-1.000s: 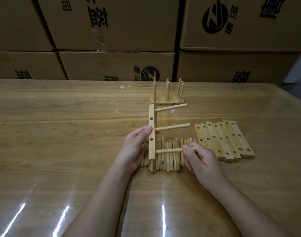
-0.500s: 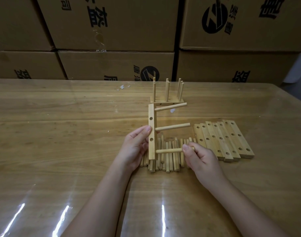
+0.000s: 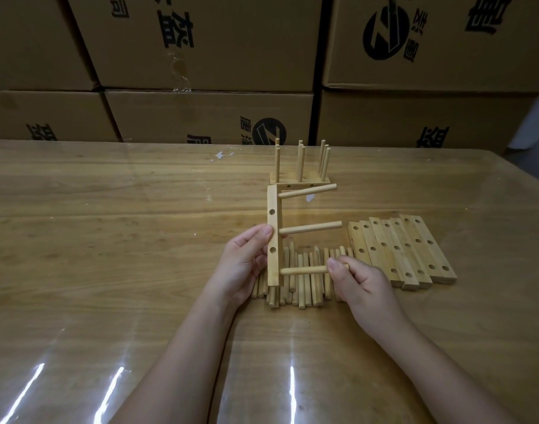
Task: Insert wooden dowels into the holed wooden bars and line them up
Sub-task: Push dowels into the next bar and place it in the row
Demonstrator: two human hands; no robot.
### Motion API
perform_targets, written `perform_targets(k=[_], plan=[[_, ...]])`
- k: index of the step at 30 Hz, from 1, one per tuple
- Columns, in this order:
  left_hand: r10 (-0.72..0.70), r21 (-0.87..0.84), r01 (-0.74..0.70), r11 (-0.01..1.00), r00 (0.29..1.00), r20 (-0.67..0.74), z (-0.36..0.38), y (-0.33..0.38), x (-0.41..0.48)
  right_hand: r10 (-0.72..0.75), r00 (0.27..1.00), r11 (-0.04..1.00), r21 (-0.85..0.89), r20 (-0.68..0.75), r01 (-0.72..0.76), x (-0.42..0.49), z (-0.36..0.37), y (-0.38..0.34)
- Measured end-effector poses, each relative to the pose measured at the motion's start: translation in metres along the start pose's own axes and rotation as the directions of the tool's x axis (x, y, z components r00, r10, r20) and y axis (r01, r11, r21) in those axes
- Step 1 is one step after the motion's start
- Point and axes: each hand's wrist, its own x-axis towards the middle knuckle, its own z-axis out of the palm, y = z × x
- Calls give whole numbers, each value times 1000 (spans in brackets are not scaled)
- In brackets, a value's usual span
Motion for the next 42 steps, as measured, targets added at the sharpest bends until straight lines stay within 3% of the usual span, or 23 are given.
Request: perform_targets(k=[13,17,20,35,42], plan=[[55,-77,-53,996,998,20,-2,-6,7,4,997,994,108,-77,4,1,6,2],[60,-116,-60,991,998,5,1,-6,7,54,997,998,-34,-51,-55,2,8,7],[67,-106,-66,992,998,13,2,-6,6,52,993,988,-140,-107,-66,3,8,11],[58,-86,-58,995,998,6,0,-7,7,63,931,994,-65,-359,-92,12,-14,24],[137,8,-137,991,984,-111,4,-8,5,53,925,956,-247,-375,-155,12,-16,34]])
